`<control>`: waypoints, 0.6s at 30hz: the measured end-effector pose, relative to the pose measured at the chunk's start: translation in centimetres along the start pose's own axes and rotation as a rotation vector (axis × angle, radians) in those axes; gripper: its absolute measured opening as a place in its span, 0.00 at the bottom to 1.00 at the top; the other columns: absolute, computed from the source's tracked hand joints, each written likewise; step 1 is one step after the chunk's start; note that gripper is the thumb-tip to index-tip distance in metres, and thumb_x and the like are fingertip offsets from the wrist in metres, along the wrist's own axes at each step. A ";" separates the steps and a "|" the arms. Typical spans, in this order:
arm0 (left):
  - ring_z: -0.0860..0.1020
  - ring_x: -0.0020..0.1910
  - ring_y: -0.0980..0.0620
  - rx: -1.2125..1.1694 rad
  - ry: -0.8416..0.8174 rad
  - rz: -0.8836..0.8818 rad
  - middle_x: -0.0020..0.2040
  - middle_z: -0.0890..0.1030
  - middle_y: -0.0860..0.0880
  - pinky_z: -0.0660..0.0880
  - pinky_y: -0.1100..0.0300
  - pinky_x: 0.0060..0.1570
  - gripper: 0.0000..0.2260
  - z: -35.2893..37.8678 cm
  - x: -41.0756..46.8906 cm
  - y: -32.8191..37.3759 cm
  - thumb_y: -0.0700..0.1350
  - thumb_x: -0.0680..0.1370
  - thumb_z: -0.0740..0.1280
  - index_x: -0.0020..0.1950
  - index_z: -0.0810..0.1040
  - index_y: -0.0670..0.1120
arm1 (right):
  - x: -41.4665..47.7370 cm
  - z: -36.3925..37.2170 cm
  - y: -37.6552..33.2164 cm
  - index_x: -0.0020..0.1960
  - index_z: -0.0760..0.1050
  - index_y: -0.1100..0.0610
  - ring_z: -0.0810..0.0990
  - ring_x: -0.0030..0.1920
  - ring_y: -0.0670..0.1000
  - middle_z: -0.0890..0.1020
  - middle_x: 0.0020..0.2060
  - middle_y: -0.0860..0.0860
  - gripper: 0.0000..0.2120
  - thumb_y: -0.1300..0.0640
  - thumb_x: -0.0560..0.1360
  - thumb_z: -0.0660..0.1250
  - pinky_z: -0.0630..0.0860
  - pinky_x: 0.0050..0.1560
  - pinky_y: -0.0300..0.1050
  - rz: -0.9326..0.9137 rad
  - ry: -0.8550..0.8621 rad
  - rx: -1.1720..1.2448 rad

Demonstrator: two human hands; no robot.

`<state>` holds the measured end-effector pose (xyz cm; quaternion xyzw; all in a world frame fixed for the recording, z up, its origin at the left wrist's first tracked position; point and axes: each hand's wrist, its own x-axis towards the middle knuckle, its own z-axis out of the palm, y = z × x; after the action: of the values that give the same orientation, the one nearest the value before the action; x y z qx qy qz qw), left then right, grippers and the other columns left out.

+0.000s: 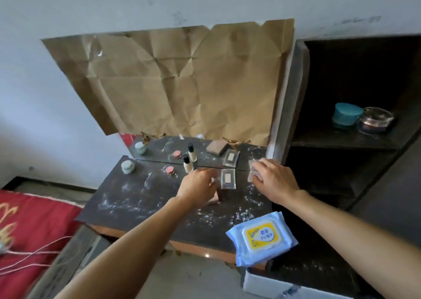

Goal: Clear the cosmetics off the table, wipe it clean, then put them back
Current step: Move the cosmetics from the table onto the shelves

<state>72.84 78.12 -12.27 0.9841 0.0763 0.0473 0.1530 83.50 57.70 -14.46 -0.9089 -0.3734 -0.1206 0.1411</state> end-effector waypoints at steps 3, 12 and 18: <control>0.78 0.52 0.43 0.080 -0.043 -0.066 0.53 0.80 0.48 0.73 0.53 0.45 0.10 -1.9 -4.8 -6.5 0.45 0.76 0.62 0.55 0.78 0.49 | 0.9 2.9 -7.1 0.58 0.75 0.53 0.78 0.54 0.55 0.79 0.52 0.50 0.14 0.52 0.74 0.63 0.76 0.43 0.51 -0.021 -0.071 0.029; 0.78 0.49 0.45 0.097 -0.013 -0.244 0.50 0.79 0.51 0.75 0.52 0.42 0.08 -4.3 -10.7 -21.6 0.45 0.75 0.61 0.51 0.76 0.48 | 6.1 8.5 -19.7 0.60 0.73 0.50 0.77 0.55 0.54 0.77 0.53 0.49 0.14 0.50 0.76 0.60 0.74 0.45 0.49 -0.117 -0.177 0.054; 0.77 0.53 0.45 0.086 -0.059 -0.312 0.53 0.78 0.50 0.76 0.51 0.48 0.11 -3.2 -7.7 -29.0 0.47 0.75 0.61 0.56 0.75 0.49 | 11.7 14.7 -21.6 0.61 0.71 0.50 0.77 0.56 0.52 0.76 0.56 0.47 0.14 0.50 0.76 0.59 0.74 0.46 0.47 -0.080 -0.265 0.045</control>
<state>60.94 105.11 -18.67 0.9669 0.2259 -0.0092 0.1183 77.89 85.02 -20.77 -0.8979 -0.4272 0.0031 0.1060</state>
